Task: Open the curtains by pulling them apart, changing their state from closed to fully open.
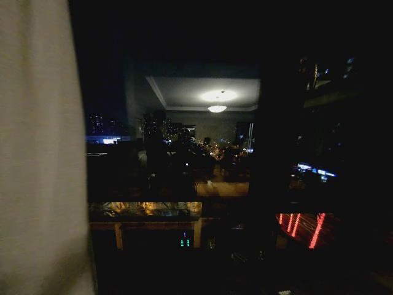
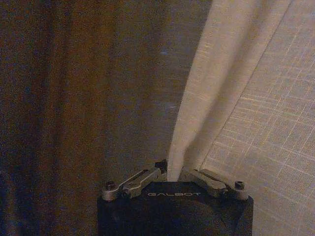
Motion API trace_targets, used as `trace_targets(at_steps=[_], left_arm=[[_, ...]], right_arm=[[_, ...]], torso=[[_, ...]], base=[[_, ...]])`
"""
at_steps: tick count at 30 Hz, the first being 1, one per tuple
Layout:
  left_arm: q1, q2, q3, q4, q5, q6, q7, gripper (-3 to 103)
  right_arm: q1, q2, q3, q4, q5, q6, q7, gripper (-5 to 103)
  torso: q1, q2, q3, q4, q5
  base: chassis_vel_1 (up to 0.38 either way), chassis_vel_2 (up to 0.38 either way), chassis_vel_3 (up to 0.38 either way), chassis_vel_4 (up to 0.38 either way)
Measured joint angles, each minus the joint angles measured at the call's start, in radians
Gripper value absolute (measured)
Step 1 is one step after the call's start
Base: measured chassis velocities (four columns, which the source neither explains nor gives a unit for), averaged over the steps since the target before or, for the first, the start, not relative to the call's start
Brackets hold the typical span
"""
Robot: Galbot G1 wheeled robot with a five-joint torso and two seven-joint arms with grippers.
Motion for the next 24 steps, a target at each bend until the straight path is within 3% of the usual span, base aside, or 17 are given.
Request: trace_targets(at_steps=[2,3,5,6,8,11,14,17,19,20,21,23,24], left_arm=[[-0.012,0.02,0.0,0.012,0.0,0.029,-0.078,0],[-0.012,0.02,0.0,0.012,0.0,0.029,-0.078,0],[-0.035,0.036,0.005,0.024,0.0,0.062,-0.167,0],[-0.035,0.036,0.005,0.024,0.0,0.062,-0.167,0],[-0.052,0.051,0.008,0.048,0.002,0.076,-0.232,0],[-0.057,0.07,0.008,0.079,0.005,0.078,-0.282,0],[-0.052,0.081,0.005,0.09,0.006,0.078,-0.291,0],[-0.041,0.082,0.003,0.076,0.006,0.081,-0.27,0],[-0.019,0.065,0.001,0.028,0.011,0.089,-0.18,0],[-0.019,0.065,0.001,0.028,0.011,0.089,-0.18,0],[-0.007,0.053,0.001,0.003,0.017,0.088,-0.122,0],[0.022,0.021,0.013,-0.064,0.033,0.047,0.054,0],[0.022,0.021,0.013,-0.064,0.033,0.047,0.054,0]], right_arm=[[-0.004,0.0,0.0,0.001,-0.004,0.0,-0.003,100],[-0.004,0.0,0.0,0.001,-0.004,0.0,-0.003,100],[-0.006,0.0,0.0,0.004,-0.006,0.0,-0.006,100],[-0.006,0.0,0.0,0.004,-0.006,0.0,-0.006,100],[-0.009,0.0,0.002,0.007,-0.007,0.001,-0.009,100],[-0.013,0.0,0.005,0.007,-0.007,0.004,-0.01,100],[-0.016,0.0,0.006,0.006,-0.008,0.007,-0.01,100],[-0.016,0.0,0.005,0.004,-0.012,0.008,-0.012,100],[-0.011,0.0,0.001,0.002,-0.015,0.008,-0.013,100],[-0.011,0.0,0.001,0.002,-0.015,0.008,-0.013,100],[-0.009,0.0,-0.001,0.001,-0.017,0.008,-0.014,100],[-0.005,0.0,-0.003,-0.001,-0.018,0.008,-0.016,100],[-0.005,0.0,-0.003,-0.001,-0.018,0.008,-0.016,100]], torso=[[0.0,0.0,0.0,0.0001,-0.0003],[0.0,0.0,0.0,0.0001,-0.0003],[0.0,0.0,0.0,0.0002,-0.0002],[0.0,0.0,0.0,0.0002,-0.0002],[0.0,0.0,0.0,-0.0002,-0.0002],[0.0,0.0,0.0,0.0001,0.0],[0.0,0.0,0.0,0.0002,-0.0001],[0.0,0.0,0.0,0.0007,-0.0006],[0.0,0.0,0.0,0.0,-0.0004],[0.0,0.0,0.0,0.0,-0.0004],[0.0,0.0,0.0,0.0003,-0.0005],[0.0,0.0,0.0,0.0006,-0.0002],[0.0,0.0,0.0,0.0006,-0.0002]], base=[[0.0,0.0,0.0,0.0],[0.0,0.0,0.0,0.0],[0.0,0.0,0.0,0.0],[0.0,0.0,0.0,0.0],[0.0,0.0,0.0,0.0],[0.0,0.0,0.0,0.0],[0.0,0.0,0.0,0.0],[0.0,0.0,0.0,0.0],[0.0,0.0,0.0,0.0],[0.0,0.0,0.0,0.0],[0.0,0.0,0.0,0.0],[0.0,0.0,0.0,0.0],[0.0,0.0,0.0,0.0]])
